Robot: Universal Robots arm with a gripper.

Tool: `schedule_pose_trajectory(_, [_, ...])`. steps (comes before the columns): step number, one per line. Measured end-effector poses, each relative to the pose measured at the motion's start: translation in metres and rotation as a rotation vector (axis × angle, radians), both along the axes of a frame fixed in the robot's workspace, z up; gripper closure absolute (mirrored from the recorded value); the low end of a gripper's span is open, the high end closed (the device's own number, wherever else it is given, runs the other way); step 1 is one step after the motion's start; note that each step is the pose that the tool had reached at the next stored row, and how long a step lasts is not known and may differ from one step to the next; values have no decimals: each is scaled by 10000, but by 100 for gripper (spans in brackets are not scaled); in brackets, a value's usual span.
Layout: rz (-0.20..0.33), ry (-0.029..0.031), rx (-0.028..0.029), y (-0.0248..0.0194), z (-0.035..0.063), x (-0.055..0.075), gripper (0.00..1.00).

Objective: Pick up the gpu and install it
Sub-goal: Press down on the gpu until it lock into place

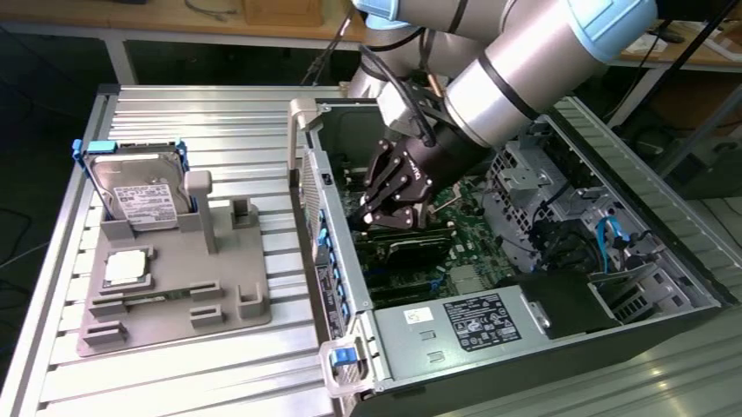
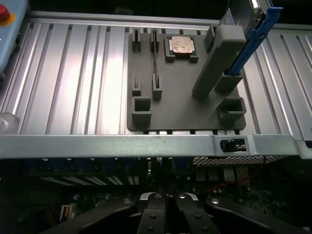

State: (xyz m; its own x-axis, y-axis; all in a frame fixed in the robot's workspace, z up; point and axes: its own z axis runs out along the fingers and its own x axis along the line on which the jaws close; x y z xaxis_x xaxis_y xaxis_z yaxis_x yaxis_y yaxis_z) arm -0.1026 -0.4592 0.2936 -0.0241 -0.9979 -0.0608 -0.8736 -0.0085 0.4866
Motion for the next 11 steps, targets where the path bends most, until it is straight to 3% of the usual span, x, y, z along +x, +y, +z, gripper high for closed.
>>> schedule_pose_trajectory(5, [0, 386, 69, -33, -26, 57, 89])
schedule_pose_trajectory(10, [1, 731, 135, -63, -52, 78, 89])
schedule_pose_trajectory(11, [0, 768, 136, -64, -56, 78, 89])
